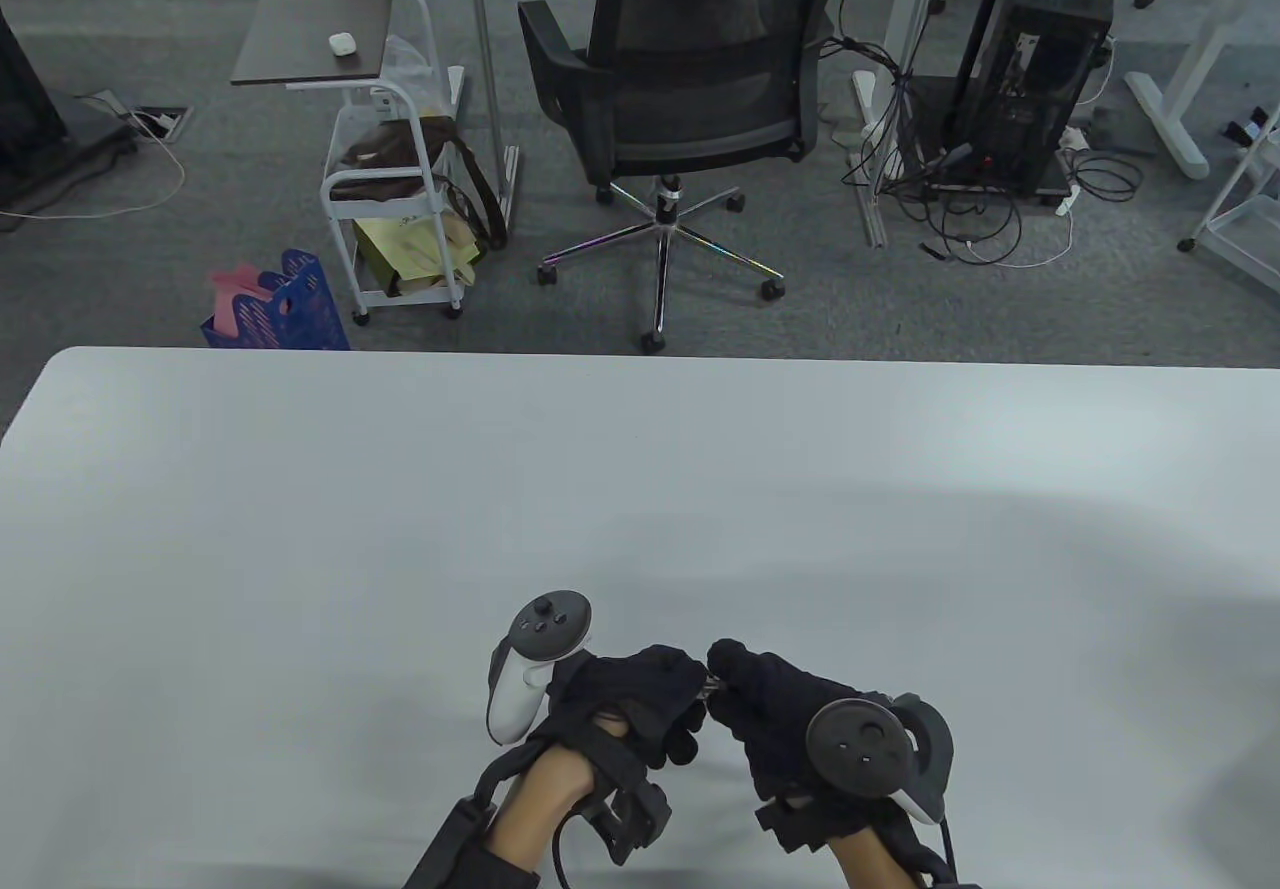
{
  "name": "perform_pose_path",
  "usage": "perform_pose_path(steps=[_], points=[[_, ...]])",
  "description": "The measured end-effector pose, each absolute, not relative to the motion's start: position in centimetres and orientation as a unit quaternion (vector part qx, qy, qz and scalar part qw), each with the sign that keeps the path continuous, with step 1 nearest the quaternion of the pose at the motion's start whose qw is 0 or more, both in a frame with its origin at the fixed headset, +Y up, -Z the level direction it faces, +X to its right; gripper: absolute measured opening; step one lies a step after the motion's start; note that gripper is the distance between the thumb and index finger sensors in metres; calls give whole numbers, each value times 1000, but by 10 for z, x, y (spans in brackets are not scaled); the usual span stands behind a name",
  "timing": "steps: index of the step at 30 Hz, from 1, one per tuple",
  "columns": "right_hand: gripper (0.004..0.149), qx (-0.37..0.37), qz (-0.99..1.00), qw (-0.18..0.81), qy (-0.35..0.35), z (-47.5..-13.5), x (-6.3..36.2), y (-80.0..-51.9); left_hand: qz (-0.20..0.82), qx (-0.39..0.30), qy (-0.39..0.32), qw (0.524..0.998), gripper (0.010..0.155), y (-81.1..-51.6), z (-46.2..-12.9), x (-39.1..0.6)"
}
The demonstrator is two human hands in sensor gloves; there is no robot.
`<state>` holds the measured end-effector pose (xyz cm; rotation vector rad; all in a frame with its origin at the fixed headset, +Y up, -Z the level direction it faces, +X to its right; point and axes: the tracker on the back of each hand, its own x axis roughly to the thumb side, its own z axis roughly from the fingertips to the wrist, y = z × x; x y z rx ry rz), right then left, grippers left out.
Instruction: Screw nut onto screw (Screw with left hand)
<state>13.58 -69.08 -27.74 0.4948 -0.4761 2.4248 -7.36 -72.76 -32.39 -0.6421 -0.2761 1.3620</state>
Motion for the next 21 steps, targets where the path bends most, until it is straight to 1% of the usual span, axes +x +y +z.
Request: perform_pose_path(steps=[4,5,7,8,13,16,17,19,21], points=[[49,188,916,306,-180,-277,136,-690,620,-307,-138,709,57,-726,-323,-73],[49,187,916,304,-182,-277,136,-690,622,-307,-136,707,58,-727,-323,-73],[48,187,916,305,-179,-277,136,-690,629,-300,-128,706,65,-729,-323,-74],[49,187,916,306,-178,-277,136,-690,627,-295,-121,710,66,-730,-323,-74],[49,188,915,310,-177,-277,135,-690,620,-294,-129,716,57,-728,-324,-73],[49,189,915,309,-177,-277,135,-689,625,-311,-139,702,57,-727,-324,-73],[49,188,914,311,-179,-277,135,-689,629,-312,-139,698,58,-728,-324,-73],[49,187,914,312,-177,-277,136,-690,636,-308,-126,696,65,-731,-323,-75],[49,188,915,309,-177,-277,135,-690,634,-306,-112,702,67,-733,-323,-75]])
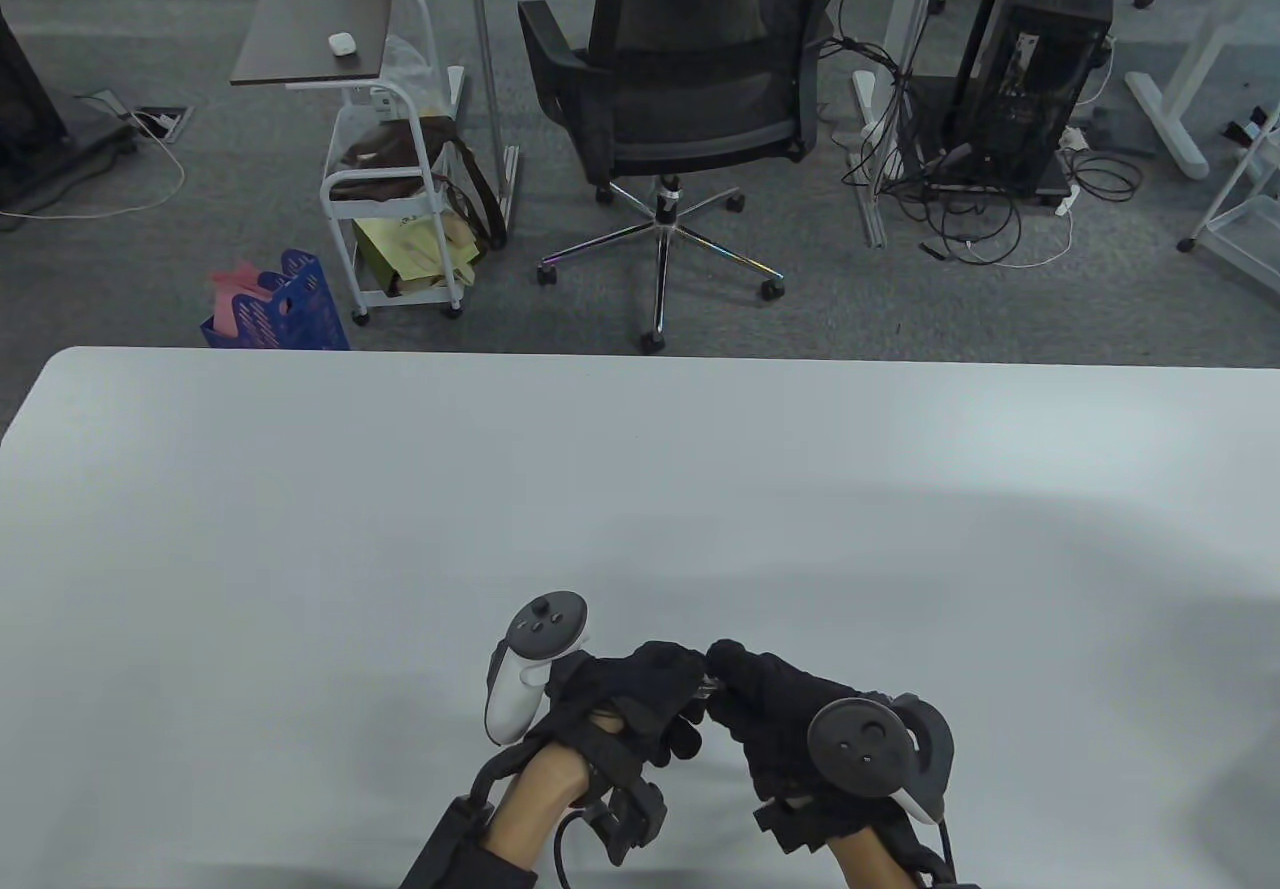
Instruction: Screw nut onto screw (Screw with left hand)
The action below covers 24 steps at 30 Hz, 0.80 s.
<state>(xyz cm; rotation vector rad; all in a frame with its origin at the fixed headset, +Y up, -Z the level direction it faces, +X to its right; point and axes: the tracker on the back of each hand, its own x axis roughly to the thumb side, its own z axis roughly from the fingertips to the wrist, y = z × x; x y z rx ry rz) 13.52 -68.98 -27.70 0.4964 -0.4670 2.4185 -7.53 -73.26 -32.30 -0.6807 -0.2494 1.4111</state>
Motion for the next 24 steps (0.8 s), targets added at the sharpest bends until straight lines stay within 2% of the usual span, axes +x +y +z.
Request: perform_pose_path(steps=[7,13,16,20,24], points=[[49,190,915,309,-176,-277,135,-689,621,-317,-132,704,57,-729,-324,-72],[49,188,915,310,-176,-277,135,-689,635,-308,-118,698,65,-732,-323,-73],[49,189,915,311,-176,-277,135,-688,630,-302,-117,706,58,-730,-323,-74],[49,191,915,310,-176,-276,134,-688,629,-317,-133,697,57,-729,-323,-73],[48,189,915,309,-176,-276,135,-688,639,-305,-116,697,64,-731,-323,-74]])
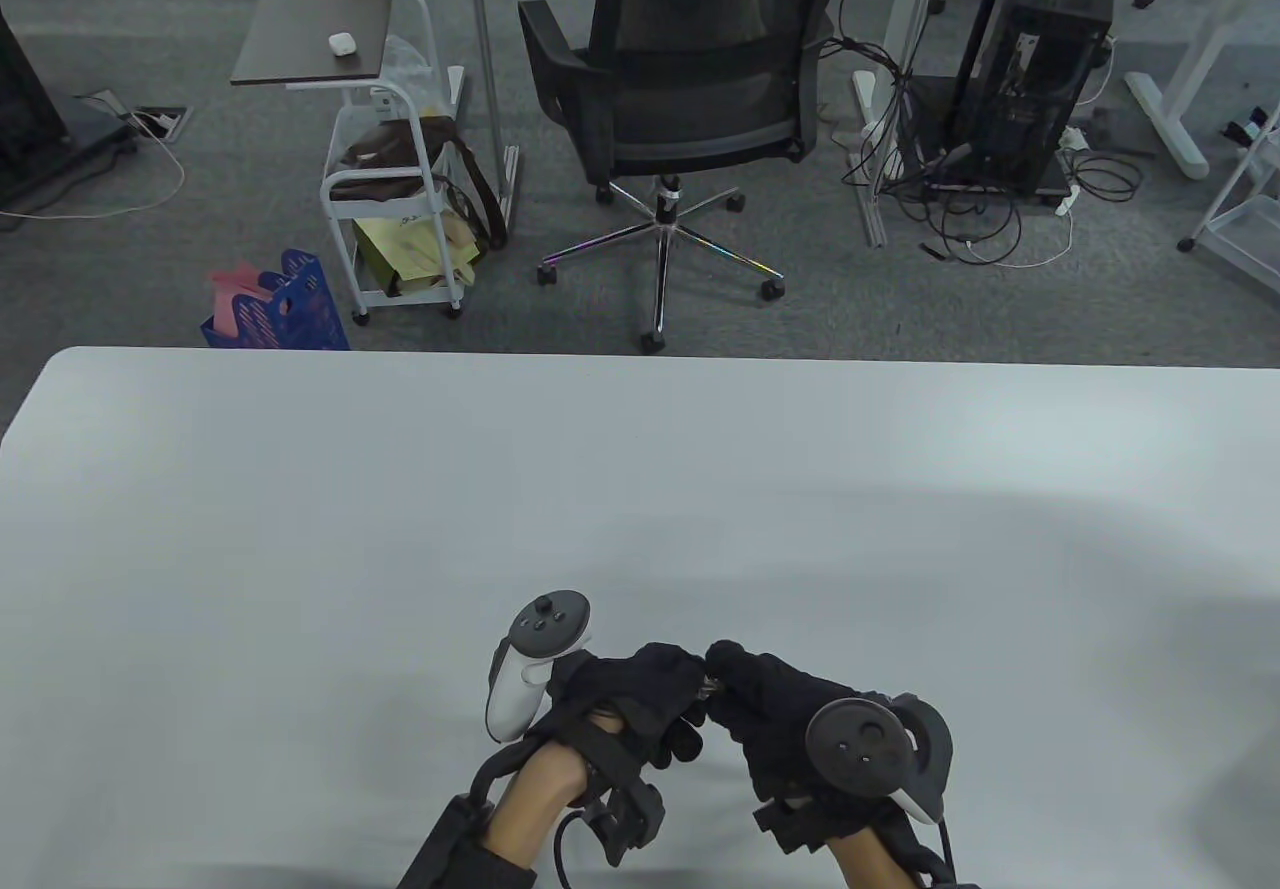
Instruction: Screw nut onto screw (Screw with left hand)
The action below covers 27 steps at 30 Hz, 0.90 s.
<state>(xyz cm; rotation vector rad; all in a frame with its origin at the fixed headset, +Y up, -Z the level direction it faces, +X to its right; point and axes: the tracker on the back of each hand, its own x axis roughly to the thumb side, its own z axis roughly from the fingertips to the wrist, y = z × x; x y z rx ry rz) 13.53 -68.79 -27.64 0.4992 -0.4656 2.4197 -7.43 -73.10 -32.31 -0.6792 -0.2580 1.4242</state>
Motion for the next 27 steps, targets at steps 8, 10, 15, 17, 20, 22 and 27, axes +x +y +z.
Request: perform_pose_path(steps=[8,10,15,17,20,22,27], points=[[48,191,915,310,-177,-276,135,-688,630,-314,-131,698,56,-729,-324,-74],[49,189,914,309,-180,-276,135,-687,635,-311,-127,695,58,-729,-323,-74],[49,191,916,306,-178,-276,134,-687,633,-310,-118,699,61,-731,-323,-74],[48,190,914,312,-178,-276,135,-687,628,-304,-125,705,58,-729,-324,-74],[48,191,914,311,-178,-276,135,-687,629,-308,-135,701,56,-727,-324,-73],[48,190,913,311,-182,-276,135,-687,635,-305,-137,697,57,-727,-324,-74],[48,189,913,314,-178,-276,136,-688,638,-292,-122,702,60,-729,-324,-76]])
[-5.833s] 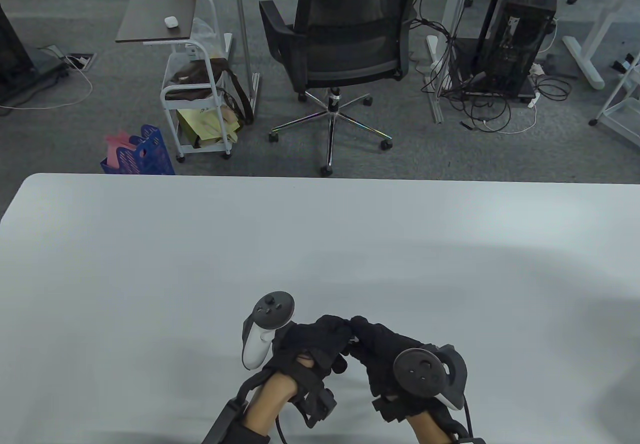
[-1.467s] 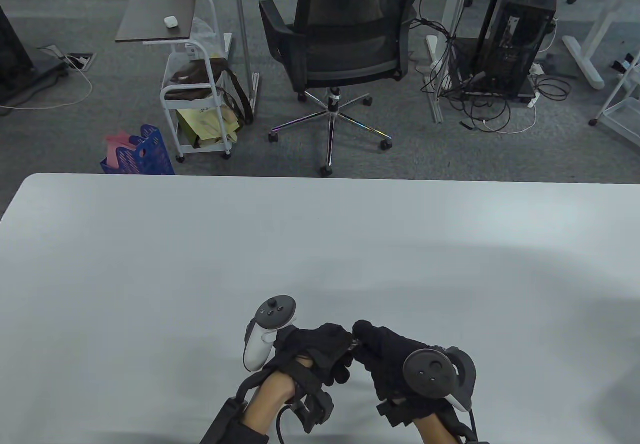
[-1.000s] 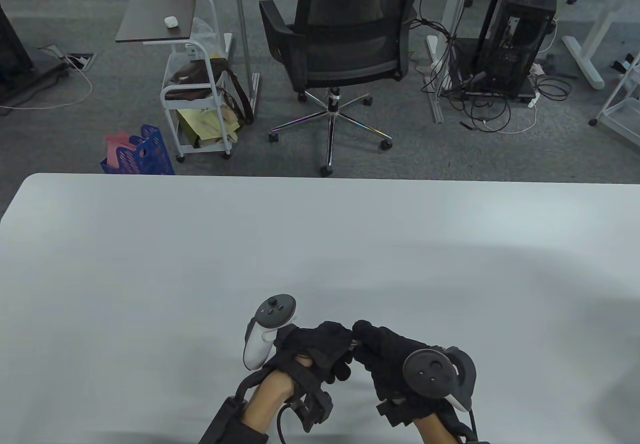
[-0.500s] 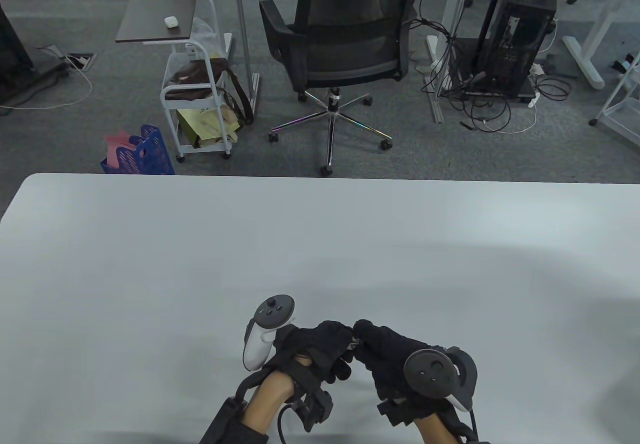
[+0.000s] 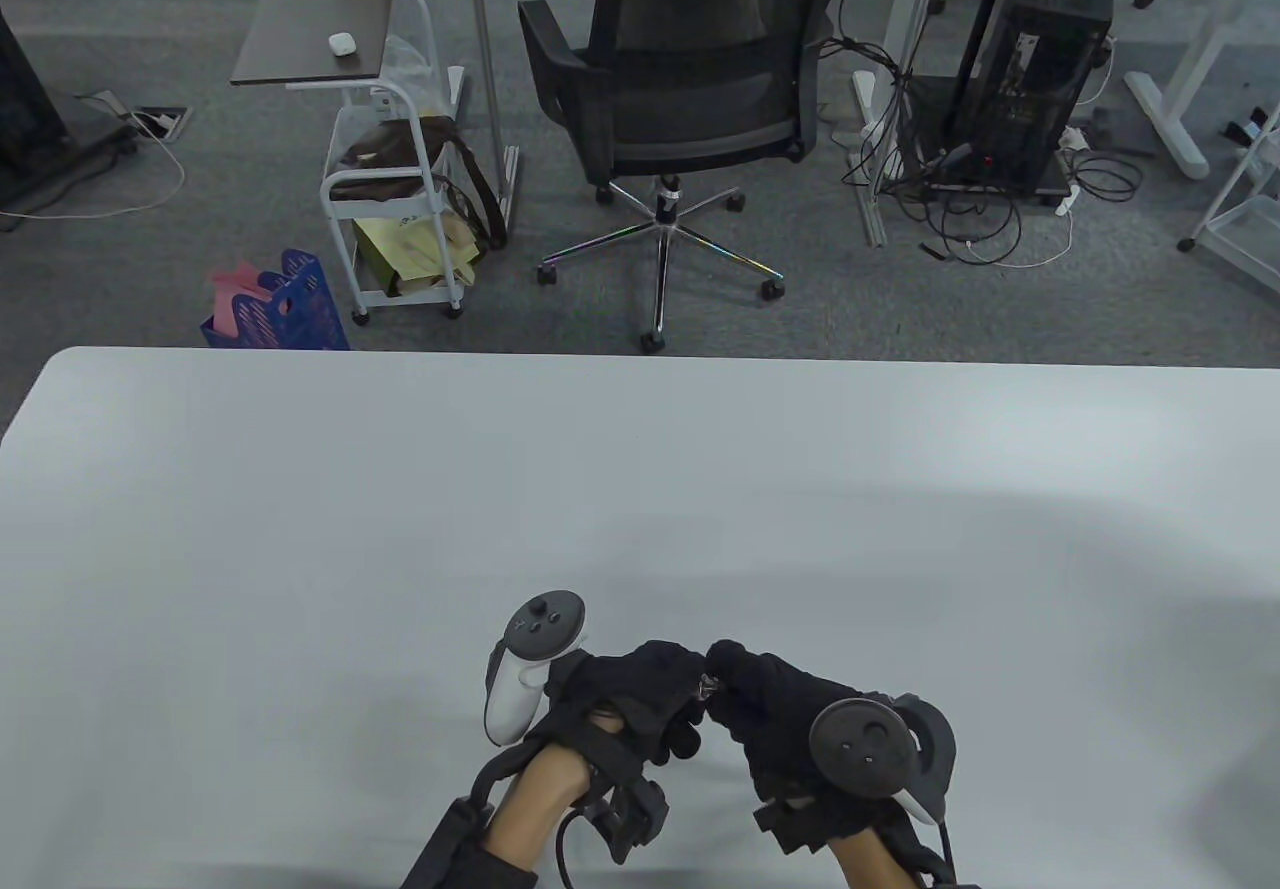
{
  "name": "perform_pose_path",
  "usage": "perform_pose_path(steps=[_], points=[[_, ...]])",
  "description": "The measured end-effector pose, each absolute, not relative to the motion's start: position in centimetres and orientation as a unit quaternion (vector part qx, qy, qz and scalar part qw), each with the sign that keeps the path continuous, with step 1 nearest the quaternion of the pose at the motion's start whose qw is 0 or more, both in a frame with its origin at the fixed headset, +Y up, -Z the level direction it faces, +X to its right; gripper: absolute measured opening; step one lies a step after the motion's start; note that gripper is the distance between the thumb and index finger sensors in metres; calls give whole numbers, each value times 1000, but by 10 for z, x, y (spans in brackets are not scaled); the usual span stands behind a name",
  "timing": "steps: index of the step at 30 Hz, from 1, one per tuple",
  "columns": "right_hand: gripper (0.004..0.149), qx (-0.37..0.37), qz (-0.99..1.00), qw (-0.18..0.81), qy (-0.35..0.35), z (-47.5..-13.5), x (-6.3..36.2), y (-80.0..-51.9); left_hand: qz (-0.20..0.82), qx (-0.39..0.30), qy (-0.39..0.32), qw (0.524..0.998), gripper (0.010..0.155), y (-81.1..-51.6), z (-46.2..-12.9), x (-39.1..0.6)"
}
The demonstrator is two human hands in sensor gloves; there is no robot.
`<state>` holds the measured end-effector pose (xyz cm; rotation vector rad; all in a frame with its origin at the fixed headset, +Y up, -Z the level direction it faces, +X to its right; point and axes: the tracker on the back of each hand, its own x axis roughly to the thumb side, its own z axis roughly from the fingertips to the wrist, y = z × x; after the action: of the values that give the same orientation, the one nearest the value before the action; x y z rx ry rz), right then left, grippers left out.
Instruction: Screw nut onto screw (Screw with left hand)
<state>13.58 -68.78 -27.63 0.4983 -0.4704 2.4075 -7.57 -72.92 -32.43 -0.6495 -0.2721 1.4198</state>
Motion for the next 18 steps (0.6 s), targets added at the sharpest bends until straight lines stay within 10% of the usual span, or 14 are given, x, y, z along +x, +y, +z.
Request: perform_pose_path(steps=[18], points=[[49,183,911,317,-190,-275,137,-686,634,-304,-147,696,56,-726,-326,-74]])
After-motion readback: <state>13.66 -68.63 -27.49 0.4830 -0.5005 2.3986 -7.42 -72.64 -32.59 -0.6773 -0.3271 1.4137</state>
